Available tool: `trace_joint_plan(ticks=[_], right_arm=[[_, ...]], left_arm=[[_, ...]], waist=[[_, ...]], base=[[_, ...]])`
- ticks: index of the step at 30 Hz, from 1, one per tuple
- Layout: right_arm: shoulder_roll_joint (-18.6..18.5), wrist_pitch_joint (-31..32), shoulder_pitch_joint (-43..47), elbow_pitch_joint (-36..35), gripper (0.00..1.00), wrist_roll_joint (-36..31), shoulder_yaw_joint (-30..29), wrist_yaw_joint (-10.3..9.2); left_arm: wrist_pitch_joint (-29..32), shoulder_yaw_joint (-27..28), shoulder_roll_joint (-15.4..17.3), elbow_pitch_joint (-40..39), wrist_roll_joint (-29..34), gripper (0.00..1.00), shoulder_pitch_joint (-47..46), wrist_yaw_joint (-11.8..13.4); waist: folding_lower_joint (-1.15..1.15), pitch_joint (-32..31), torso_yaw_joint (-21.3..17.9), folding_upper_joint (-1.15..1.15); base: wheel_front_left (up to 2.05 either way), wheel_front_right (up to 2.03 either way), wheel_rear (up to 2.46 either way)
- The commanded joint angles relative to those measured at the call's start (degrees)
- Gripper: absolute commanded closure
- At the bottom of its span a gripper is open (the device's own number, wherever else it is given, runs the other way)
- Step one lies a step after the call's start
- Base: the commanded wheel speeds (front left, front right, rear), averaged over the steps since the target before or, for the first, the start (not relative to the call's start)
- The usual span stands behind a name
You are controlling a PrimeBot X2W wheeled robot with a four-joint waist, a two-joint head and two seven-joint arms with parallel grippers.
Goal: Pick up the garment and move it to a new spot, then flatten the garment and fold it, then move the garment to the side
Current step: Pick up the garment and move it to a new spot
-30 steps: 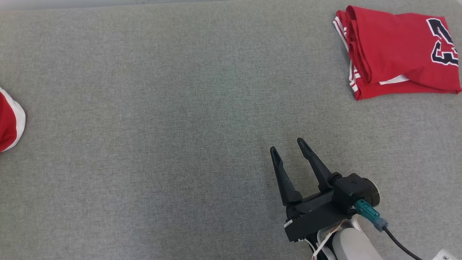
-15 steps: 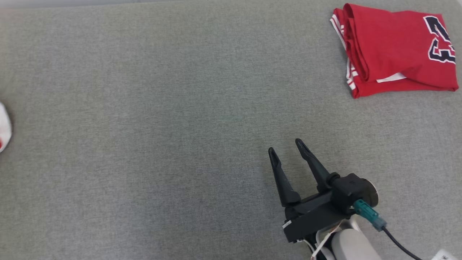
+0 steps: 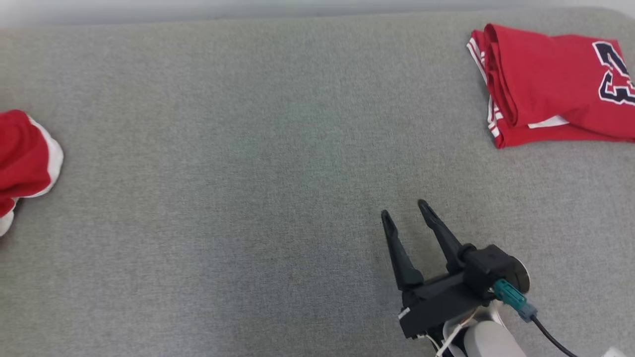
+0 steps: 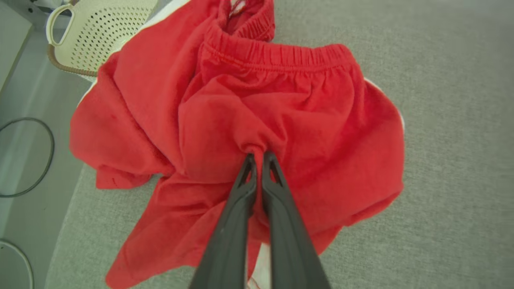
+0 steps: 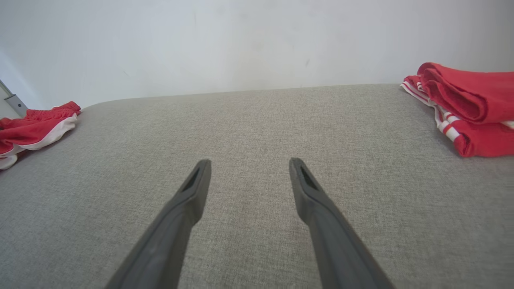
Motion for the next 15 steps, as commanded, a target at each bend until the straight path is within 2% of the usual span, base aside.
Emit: trace_joint_plan(ticks=[1, 15], right_arm=[[-0.1, -0.3, 1.3, 0.4, 0.00, 0.5, -0.2, 0.01], [-0.1, 0.6, 3.9, 0.3, 0.00, -0.7, -3.2, 0.01]], left_arm=[[-1.2, -0.5, 0.4, -0.9, -0.9, 1.00, 0.6, 0.0], [-4.0, -7.1, 1.6, -8.9, -6.2, 1.00, 1.3, 0.0]], waist=[[0.00, -1.5, 0.9, 0.00], [0.00, -6.1, 3.1, 0.00]], base=[[0.00, 0.00, 0.00], [0.00, 0.00, 0.00]])
